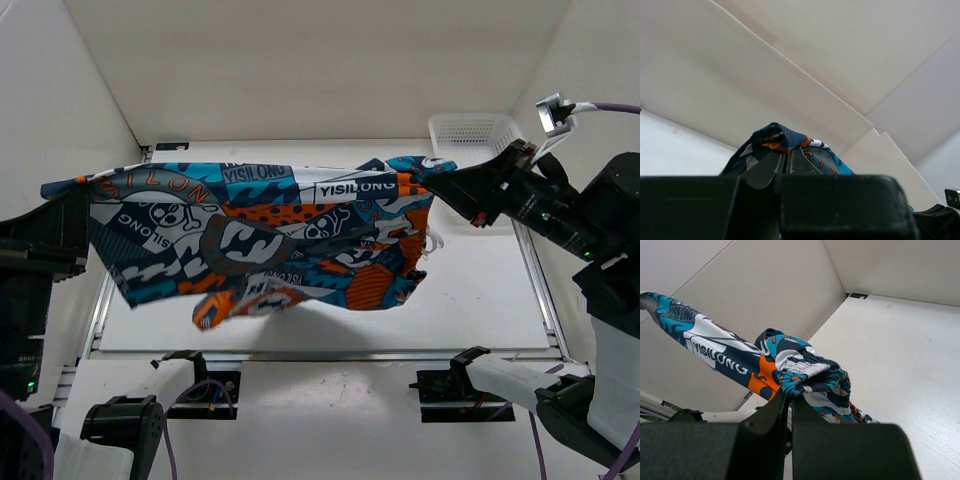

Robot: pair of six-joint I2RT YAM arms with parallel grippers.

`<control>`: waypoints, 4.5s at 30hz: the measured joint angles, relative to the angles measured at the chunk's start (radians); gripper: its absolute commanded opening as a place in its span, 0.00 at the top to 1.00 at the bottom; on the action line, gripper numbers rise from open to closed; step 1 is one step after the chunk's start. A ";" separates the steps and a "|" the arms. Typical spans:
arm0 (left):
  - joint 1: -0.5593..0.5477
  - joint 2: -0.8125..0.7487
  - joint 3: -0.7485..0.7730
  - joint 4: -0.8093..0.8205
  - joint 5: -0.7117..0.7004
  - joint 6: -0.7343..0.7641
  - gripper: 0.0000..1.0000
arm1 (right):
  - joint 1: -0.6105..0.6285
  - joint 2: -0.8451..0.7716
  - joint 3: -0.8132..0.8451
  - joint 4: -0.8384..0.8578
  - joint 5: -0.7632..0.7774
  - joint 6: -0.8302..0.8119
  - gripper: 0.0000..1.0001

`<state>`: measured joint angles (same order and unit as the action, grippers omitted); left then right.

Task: Fold and stack the shorts
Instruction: Fold the shorts

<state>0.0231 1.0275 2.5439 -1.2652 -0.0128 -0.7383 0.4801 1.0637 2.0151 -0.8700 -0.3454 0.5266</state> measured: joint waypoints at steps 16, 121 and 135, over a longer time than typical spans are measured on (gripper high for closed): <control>0.003 0.473 -0.283 0.146 0.005 0.108 0.90 | -0.005 0.280 -0.293 0.100 0.288 -0.043 1.00; -0.211 0.978 -0.882 0.237 0.029 0.080 0.00 | -0.142 0.600 -0.993 0.460 0.296 0.310 0.06; -0.011 0.711 -1.395 0.319 0.119 0.112 0.08 | -0.151 0.394 -1.083 0.409 0.401 0.245 0.19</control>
<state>0.0116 1.7386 1.1484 -0.9463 0.1066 -0.6262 0.3294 1.4582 0.9321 -0.4610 0.0559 0.7719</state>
